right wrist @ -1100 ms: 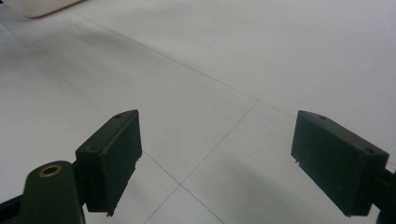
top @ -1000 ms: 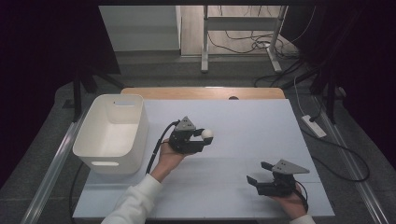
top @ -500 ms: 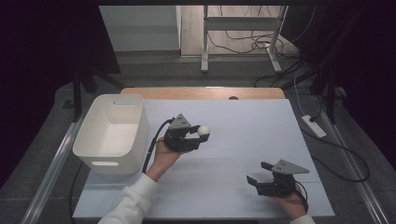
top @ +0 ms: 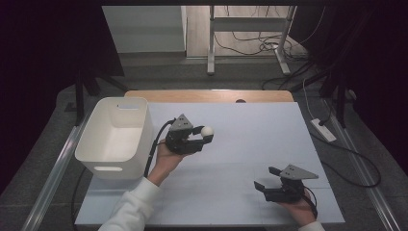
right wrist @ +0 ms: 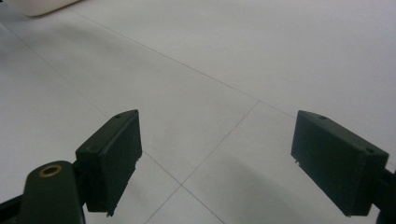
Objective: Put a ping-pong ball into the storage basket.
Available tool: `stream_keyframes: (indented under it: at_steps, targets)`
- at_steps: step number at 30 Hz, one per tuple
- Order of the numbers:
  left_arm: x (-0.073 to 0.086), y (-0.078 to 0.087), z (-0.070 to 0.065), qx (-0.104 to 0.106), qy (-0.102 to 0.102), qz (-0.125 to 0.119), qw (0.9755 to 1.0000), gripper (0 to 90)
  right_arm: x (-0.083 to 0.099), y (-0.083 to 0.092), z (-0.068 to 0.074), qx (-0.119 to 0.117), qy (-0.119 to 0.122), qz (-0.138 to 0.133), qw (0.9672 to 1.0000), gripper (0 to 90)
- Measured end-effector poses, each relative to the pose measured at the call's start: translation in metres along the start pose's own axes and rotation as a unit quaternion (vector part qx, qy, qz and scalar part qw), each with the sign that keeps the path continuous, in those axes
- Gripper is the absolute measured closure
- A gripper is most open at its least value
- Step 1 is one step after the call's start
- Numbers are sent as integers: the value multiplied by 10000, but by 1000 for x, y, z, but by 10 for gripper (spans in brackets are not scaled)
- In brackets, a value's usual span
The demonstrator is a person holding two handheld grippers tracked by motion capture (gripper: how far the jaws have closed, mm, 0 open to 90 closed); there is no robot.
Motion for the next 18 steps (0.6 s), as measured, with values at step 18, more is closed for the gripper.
stream_keyframes:
  at_steps: [18]
  targets:
    - [-6,14,7,-50,58,-154,9999,511,0,0,-1,22,-11,-3,10000,163]
Point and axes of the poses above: each handheld gripper's, and its own axes: y roughly backward along the jaws, x roughly out of its underside, z roughly to its left, the point moved 8 cm from there along -y, roughly forward along the jaws, and after that the axes turned 4 degrees about z, right-handed, at the moved point
